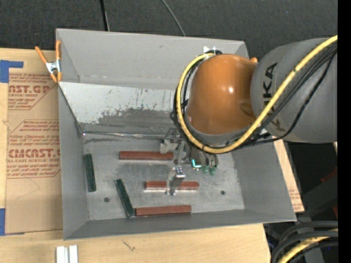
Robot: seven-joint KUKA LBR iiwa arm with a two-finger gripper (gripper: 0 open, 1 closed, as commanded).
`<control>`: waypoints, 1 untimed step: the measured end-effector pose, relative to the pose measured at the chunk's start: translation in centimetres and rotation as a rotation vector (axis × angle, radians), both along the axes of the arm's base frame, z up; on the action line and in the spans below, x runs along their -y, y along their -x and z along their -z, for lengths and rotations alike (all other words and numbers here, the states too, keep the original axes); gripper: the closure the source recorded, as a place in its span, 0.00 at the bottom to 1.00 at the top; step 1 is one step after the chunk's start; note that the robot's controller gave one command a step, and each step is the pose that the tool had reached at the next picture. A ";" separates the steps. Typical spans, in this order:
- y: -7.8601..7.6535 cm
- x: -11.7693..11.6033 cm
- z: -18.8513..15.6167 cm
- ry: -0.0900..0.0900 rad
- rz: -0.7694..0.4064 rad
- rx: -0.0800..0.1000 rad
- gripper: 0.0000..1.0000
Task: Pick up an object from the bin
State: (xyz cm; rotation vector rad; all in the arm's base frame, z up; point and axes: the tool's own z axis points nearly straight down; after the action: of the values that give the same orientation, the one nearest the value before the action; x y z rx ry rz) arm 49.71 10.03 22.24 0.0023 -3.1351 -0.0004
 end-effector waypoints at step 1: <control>-0.2 0.1 -0.3 -0.001 0.001 0.007 0.00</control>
Offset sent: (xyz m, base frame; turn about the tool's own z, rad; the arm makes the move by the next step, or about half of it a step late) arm -0.0033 -0.0392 -0.1524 -0.0253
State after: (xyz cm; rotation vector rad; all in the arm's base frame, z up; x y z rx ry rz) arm 49.88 9.97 22.58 0.0002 -3.1422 -0.0016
